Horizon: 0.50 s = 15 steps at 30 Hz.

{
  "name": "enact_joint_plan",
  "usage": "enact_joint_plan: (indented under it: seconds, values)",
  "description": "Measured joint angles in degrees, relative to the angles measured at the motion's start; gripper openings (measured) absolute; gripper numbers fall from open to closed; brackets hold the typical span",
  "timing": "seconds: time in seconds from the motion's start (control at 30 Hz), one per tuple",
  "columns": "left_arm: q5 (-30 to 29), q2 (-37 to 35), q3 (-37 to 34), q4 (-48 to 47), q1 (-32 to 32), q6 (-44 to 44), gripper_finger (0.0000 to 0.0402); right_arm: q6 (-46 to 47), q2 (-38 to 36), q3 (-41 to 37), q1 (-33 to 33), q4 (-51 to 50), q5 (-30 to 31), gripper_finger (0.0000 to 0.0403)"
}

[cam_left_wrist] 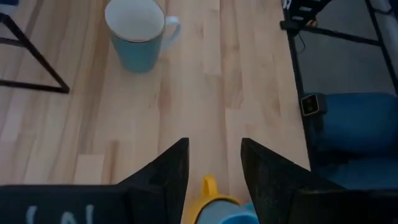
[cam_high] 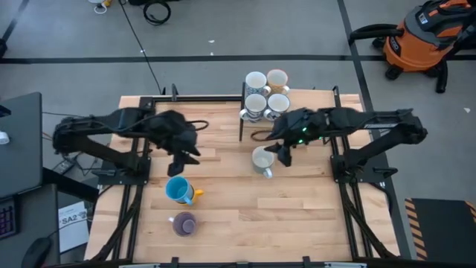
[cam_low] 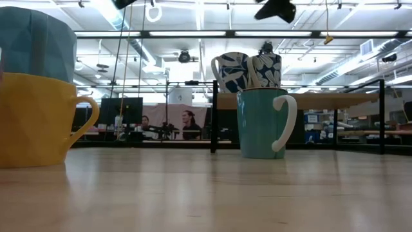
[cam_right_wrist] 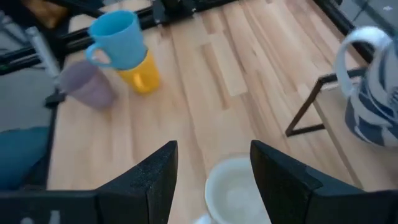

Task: Place coffee mugs
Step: Put the blue mug on the shelf

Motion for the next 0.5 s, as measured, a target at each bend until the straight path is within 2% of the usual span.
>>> enact_joint_plan:
  seconds: [0.23,0.5]
  values:
    - [-0.8,-10.2,-14.3,8.9,0.2,-0.3,0.0153,7.4,7.2,0.0,4.0,1.3,8.9,0.0205]
    - [-0.9,-14.1,-23.4,14.4,0.2,0.0,0.0153,20.5,15.0,0.0,6.8,2.2,15.9,0.0205]
